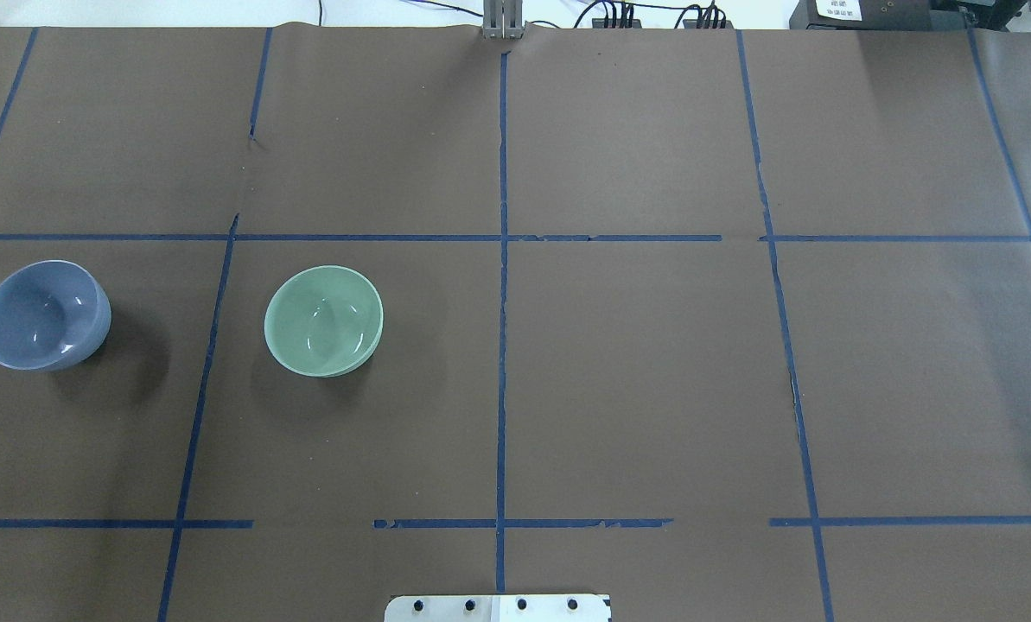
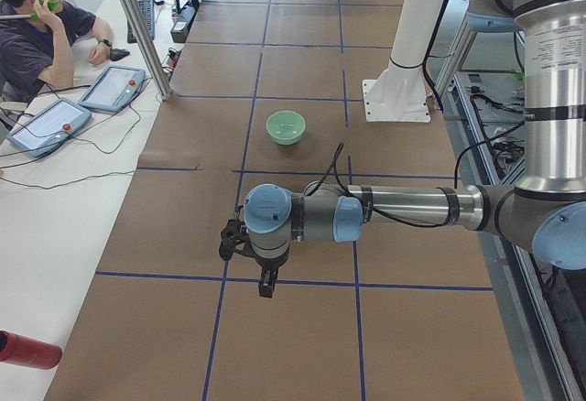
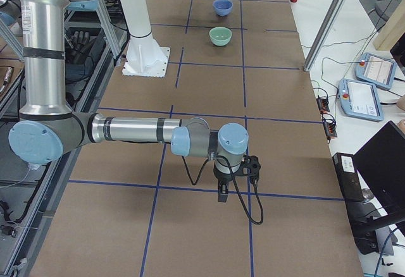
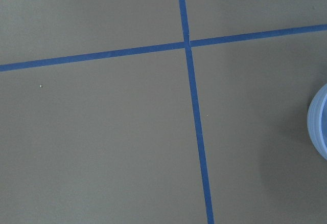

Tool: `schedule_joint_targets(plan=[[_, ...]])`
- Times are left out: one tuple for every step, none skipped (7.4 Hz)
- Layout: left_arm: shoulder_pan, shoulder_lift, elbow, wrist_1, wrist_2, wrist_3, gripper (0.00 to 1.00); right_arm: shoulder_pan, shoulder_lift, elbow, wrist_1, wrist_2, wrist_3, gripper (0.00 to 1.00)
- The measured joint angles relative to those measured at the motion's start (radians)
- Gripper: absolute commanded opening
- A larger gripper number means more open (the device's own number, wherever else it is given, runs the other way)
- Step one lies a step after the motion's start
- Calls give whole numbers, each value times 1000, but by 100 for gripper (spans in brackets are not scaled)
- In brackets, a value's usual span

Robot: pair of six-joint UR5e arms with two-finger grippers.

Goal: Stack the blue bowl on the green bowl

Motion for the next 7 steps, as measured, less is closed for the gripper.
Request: schedule_joint_targets(plan=[[2,-1,0,-28,-2,-1,100,0,0,0,0,0,0,100],[8,-1,1,-71,-5,-7,100,1,0,0,0,0,0,100],[33,-1,2,-110,-4,-50,100,1,0,0,0,0,1,100],[87,1,4,-170,3,-159,100,0,0,0,0,0,1,100],[157,5,9,-268,23,-305,100,0,0,0,0,0,0,100],[233,9,19,-371,56,-456,100,-1,0,0,0,0,0,100],[294,11,30,-452,82,-578,100,-1,0,0,0,0,0,100]])
